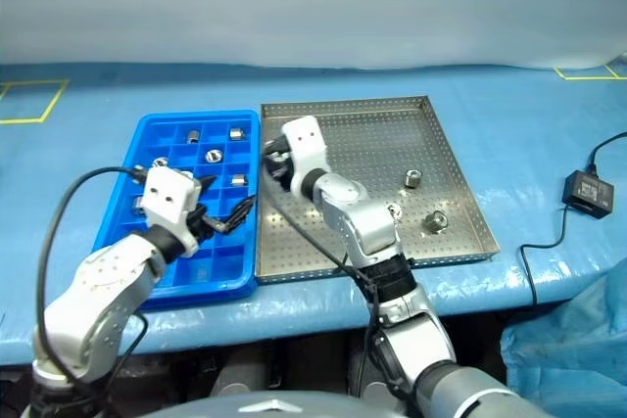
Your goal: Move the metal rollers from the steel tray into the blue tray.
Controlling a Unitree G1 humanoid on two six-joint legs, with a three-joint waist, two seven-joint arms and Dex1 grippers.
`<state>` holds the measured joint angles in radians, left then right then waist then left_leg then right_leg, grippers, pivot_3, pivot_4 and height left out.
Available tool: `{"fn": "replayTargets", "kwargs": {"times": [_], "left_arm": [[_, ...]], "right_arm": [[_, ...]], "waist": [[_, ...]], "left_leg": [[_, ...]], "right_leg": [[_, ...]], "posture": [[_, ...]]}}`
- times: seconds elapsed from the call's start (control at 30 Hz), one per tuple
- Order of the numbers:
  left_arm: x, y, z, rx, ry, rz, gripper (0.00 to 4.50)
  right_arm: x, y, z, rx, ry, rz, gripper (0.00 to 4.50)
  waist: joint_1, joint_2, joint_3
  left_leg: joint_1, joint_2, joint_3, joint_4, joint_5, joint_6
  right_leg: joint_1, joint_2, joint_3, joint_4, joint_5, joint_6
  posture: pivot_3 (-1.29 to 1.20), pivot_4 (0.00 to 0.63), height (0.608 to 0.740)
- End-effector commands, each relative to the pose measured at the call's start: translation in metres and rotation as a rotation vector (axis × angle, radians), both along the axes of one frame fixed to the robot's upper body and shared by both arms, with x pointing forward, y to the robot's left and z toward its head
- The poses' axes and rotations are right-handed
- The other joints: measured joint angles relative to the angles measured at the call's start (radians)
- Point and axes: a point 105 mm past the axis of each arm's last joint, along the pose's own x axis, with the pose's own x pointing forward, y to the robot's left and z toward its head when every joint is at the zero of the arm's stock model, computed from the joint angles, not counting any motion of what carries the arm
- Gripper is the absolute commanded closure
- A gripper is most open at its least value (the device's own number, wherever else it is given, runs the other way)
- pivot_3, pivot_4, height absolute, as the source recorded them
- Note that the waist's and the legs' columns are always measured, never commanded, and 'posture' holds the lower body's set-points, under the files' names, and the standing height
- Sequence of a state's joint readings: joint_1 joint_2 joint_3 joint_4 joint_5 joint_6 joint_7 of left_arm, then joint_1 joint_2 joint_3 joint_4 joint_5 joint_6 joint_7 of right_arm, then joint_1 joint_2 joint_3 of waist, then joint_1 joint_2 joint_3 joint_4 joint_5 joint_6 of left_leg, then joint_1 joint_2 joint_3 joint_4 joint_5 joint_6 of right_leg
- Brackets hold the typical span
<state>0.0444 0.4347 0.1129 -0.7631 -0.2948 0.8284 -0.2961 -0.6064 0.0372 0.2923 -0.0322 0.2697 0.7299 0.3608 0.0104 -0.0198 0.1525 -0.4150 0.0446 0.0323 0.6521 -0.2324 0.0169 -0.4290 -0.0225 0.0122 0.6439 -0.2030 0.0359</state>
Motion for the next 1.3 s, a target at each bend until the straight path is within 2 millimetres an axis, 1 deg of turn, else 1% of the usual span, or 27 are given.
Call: {"fn": "replayTargets", "kwargs": {"times": [0.03, 0.07, 0.17, 0.27, 0.33, 0.43, 0.6, 0.7, 0.77, 1.0, 1.17, 1.3], "left_arm": [[-0.016, 0.01, 0.016, 0.037, -0.061, 0.063, 0.24], [-0.022, 0.013, 0.014, 0.044, -0.053, 0.088, 0.24], [-0.034, 0.019, 0.011, 0.056, -0.033, 0.129, 0.24], [-0.042, 0.026, 0.01, 0.064, -0.024, 0.184, 0.24], [-0.047, 0.027, 0.009, 0.06, -0.018, 0.198, 0.24], [-0.052, 0.028, 0.001, 0.056, 0.014, 0.219, 0.24], [-0.054, 0.026, -0.002, 0.05, 0.028, 0.225, 0.24], [-0.052, 0.023, -0.002, 0.044, 0.026, 0.215, 0.24], [-0.051, 0.021, -0.002, 0.045, 0.028, 0.211, 0.24], [-0.05, 0.022, -0.002, 0.044, 0.031, 0.219, 0.24], [-0.053, 0.025, -0.004, 0.039, 0.034, 0.24, 0.24], [-0.056, 0.026, -0.006, 0.034, 0.033, 0.256, 0.24]], "right_arm": [[-0.025, 0.022, 0.028, 0.035, -0.103, 0.221, 2.76], [-0.03, 0.029, 0.029, 0.033, -0.118, 0.265, 2.76], [-0.031, 0.043, 0.031, 0.033, -0.14, 0.306, 2.76], [-0.032, 0.058, 0.027, 0.032, -0.132, 0.356, 2.76], [-0.033, 0.067, 0.023, 0.031, -0.127, 0.391, 2.76], [-0.028, 0.079, 0.016, 0.012, -0.115, 0.401, 2.76], [-0.016, 0.088, 0.002, -0.033, -0.102, 0.383, 2.76], [-0.008, 0.09, -0.002, -0.042, -0.088, 0.358, 2.76], [-0.006, 0.092, -0.004, -0.043, -0.083, 0.357, 2.76], [-0.024, 0.106, 0.0, -0.012, -0.095, 0.446, 2.76], [-0.041, 0.12, 0.007, 0.005, -0.109, 0.521, 2.76], [-0.044, 0.127, 0.004, -0.009, -0.113, 0.535, 2.76]], "waist": [[0.014, 0.0, 0.0], [0.022, 0.0, 0.0], [0.04, 0.0, 0.0], [0.063, 0.0, 0.0], [0.078, 0.0, 0.0], [0.094, 0.0, 0.0], [0.115, 0.0, 0.0], [0.118, 0.0, 0.0], [0.12, 0.0, 0.0], [0.122, 0.0, 0.0], [0.127, 0.0, 0.0], [0.138, 0.0, 0.0]], "left_leg": [[0.0, 0.0, 0.0, 0.0, 0.0, 0.0], [0.0, 0.0, 0.0, 0.0, 0.0, 0.0], [0.0, 0.0, 0.001, 0.0, 0.0, 0.0], [0.001, 0.0, 0.001, 0.0, 0.001, -0.001], [0.001, 0.0, 0.0, 0.0, 0.001, -0.002], [0.0, 0.0, 0.0, 0.0, 0.001, -0.002], [0.0, 0.0, 0.0, 0.0, 0.001, -0.003], [0.0, 0.0, 0.0, 0.0, 0.0, -0.003], [0.0, -0.001, 0.0, 0.0, 0.0, -0.003], [-0.001, -0.001, -0.001, -0.002, 0.0, -0.004], [-0.001, -0.001, -0.003, -0.003, -0.001, -0.005], [-0.001, -0.001, -0.005, -0.003, -0.001, -0.005]], "right_leg": [[0.0, 0.0, 0.0, 0.0, 0.0, 0.0], [0.0, 0.0, 0.0, 0.0, -0.001, -0.001], [0.0, -0.001, 0.0, -0.001, -0.002, -0.004], [0.0, -0.001, -0.001, -0.001, -0.003, -0.005], [0.0, -0.001, -0.002, 0.0, -0.003, -0.005], [0.0, -0.001, -0.002, -0.001, -0.004, -0.006], [0.0, -0.002, -0.003, -0.001, -0.004, -0.006], [0.0, -0.001, -0.003, -0.001, -0.004, -0.006], [0.0, -0.001, -0.004, -0.001, -0.004, -0.007], [-0.001, 0.0, -0.005, -0.001, -0.005, -0.008], [-0.001, 0.001, -0.007, -0.001, -0.007, -0.011], [0.0, 0.001, -0.009, -0.001, -0.007, -0.011]], "posture": [[0.25, 0.15, 0.74], [0.28, 0.15, 0.74], [0.32, 0.15, 0.74], [0.37, 0.15, 0.74], [0.39, 0.15, 0.74], [0.41, 0.15, 0.74], [0.41, 0.15, 0.74], [0.41, 0.15, 0.74], [0.41, 0.15, 0.74], [0.43, 0.15, 0.74], [0.46, 0.15, 0.74], [0.49, 0.15, 0.74]]}}
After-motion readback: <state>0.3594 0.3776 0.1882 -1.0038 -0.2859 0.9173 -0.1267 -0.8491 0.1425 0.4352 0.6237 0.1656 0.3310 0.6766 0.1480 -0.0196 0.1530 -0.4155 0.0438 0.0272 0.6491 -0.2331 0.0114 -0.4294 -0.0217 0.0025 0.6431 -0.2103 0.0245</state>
